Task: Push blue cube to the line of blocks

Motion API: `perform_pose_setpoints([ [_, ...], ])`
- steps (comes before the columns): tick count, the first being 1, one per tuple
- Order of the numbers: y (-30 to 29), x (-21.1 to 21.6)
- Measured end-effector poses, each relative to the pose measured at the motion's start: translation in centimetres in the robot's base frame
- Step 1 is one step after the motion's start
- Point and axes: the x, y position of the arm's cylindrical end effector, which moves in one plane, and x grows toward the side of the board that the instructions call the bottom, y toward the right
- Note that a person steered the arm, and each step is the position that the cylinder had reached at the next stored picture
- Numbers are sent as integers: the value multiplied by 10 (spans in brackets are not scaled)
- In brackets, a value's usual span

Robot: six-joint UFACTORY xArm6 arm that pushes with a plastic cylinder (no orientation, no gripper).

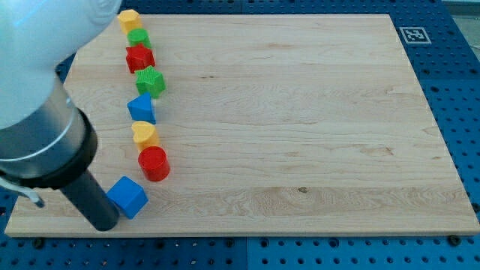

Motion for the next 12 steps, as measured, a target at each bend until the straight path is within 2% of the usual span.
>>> perform_pose_setpoints([
  [2, 14, 0],
  [4, -82, -12],
  [5, -84, -30],
  [12, -22, -14],
])
